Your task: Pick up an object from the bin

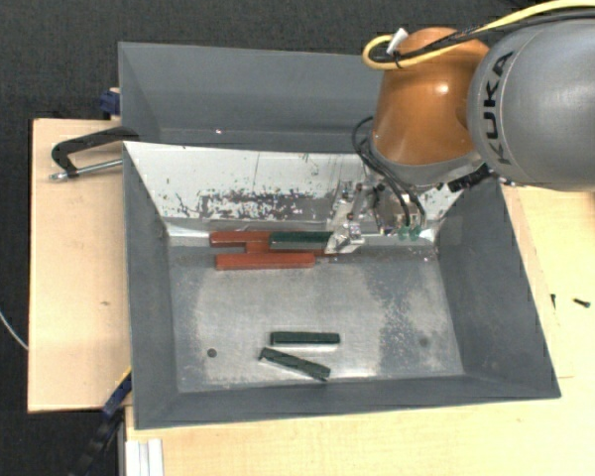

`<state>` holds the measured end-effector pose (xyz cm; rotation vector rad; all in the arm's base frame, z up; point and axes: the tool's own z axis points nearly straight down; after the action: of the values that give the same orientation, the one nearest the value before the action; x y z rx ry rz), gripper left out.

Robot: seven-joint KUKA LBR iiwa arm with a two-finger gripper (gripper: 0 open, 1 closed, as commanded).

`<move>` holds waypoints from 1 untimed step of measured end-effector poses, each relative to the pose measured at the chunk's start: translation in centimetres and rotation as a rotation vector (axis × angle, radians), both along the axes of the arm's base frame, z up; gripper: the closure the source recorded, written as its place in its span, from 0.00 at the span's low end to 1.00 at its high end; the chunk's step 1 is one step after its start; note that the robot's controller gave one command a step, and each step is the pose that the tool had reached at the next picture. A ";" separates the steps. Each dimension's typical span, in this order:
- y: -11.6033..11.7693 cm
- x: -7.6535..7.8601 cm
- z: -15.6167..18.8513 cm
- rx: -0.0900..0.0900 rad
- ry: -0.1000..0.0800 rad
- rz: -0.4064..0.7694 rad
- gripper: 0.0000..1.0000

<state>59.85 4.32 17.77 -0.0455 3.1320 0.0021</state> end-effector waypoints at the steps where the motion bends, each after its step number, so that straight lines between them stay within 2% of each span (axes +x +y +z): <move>1: -0.6 -2.1 -9.9 -0.002 0.040 0.092 0.00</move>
Offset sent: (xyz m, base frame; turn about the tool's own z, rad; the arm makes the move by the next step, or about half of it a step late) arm 0.0000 0.0000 0.0000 0.0000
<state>57.73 3.76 7.85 -0.1912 3.1671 0.0006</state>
